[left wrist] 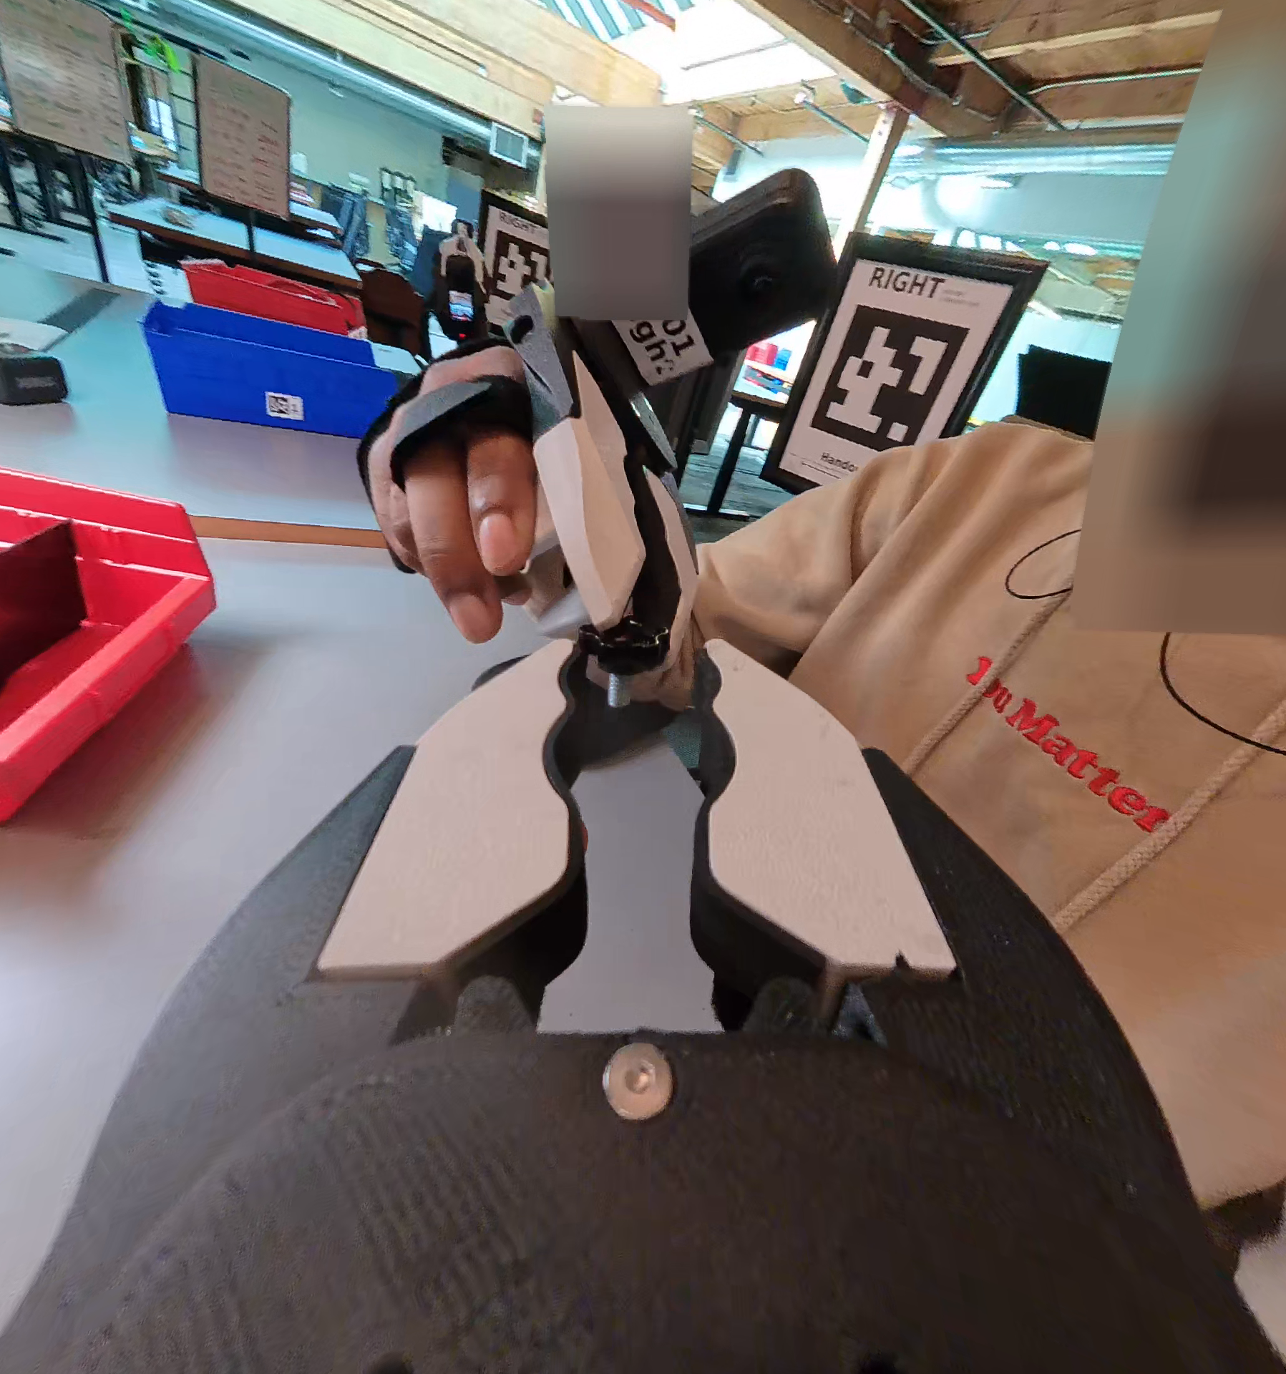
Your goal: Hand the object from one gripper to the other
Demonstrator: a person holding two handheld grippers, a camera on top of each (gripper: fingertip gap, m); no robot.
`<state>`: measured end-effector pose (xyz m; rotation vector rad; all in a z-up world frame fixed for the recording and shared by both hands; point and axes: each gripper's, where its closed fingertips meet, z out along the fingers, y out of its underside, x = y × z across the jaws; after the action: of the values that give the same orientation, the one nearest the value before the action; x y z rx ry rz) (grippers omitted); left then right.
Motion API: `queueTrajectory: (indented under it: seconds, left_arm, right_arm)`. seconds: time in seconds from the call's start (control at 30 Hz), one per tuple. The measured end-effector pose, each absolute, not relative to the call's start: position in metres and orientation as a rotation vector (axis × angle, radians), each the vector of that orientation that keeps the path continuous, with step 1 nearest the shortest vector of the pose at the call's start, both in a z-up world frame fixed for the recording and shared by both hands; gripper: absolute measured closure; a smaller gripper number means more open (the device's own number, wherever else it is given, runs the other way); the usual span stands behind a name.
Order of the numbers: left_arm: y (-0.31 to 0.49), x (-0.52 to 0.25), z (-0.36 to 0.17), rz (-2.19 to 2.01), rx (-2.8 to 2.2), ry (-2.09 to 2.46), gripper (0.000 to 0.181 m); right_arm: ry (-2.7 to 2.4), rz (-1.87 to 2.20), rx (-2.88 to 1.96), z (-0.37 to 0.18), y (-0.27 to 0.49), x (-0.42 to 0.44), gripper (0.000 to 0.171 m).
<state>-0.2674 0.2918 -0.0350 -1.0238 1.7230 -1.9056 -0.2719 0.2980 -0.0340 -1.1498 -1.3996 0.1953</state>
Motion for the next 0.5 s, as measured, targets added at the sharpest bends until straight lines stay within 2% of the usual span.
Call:
queueTrajectory:
  seconds: [0.17,0.27,0.33,0.5]
  left_arm:
    - [0.295,-0.259,-0.043,-1.882,-1.088,1.714,0.144]
    - [0.293,-0.257,-0.044,-1.899,-1.093,1.725,0.157]
    - [0.294,-0.256,-0.044,-1.881,-1.097,1.729,0.157]
    - [0.324,-0.257,0.0,-1.921,-0.974,1.353,0.157]
  right_arm:
    - [-1.425,0.196,-1.167,-0.038,0.296,-0.269,0.156]
    - [-1.441,0.179,-1.179,-0.042,0.298,-0.27,0.155]
    - [-1.453,0.161,-1.188,-0.045,0.299,-0.27,0.155]
    - [-1.135,0.213,-1.147,-0.002,0.32,-0.254,0.154]
